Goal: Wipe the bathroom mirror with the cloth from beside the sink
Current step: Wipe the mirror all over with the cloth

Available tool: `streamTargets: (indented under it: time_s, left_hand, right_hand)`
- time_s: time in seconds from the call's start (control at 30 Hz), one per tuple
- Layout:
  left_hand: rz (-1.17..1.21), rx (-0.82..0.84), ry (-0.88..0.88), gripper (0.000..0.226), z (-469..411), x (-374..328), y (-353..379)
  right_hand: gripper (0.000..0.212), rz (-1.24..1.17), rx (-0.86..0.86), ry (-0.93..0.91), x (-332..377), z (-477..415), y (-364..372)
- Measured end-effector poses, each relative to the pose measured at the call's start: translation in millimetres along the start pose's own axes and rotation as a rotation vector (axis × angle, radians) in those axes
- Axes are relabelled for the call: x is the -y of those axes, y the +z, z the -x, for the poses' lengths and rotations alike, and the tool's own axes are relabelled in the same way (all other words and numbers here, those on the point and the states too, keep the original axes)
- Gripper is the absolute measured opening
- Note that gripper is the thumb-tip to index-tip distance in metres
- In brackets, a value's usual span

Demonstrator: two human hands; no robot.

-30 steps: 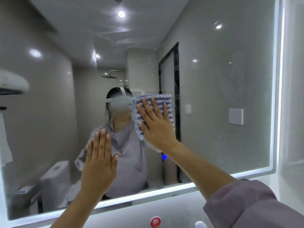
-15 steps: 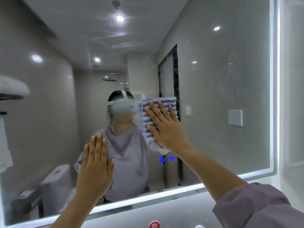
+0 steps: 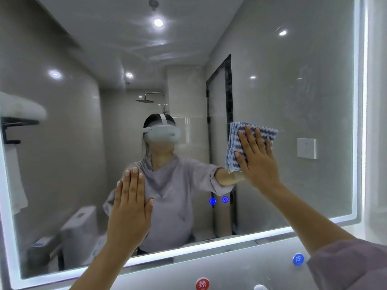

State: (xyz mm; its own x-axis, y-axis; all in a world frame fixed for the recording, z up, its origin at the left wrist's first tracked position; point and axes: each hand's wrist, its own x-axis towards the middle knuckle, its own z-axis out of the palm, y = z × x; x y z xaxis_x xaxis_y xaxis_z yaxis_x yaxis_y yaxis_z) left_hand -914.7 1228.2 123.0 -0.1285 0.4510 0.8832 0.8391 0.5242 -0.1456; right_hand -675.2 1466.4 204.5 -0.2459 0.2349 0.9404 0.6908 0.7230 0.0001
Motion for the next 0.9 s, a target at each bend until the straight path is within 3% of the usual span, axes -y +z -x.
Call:
streamTargets:
  time_s: [0.2,0.5,0.9]
  left_hand:
    - [0.013,0.012,-0.015,0.064,-1,-2,-2]
    - [0.069,0.020,-0.040,0.064,0,2,0]
    - [0.101,0.022,-0.063,0.063,-1,1,1]
  right_hand:
    - [0.056,-0.048,-0.032,0.088,29,2,10]
    - [0.060,-0.041,-0.006,-0.225,131,-10,20]
    - [0.057,-0.004,0.023,-0.388,225,-35,7]
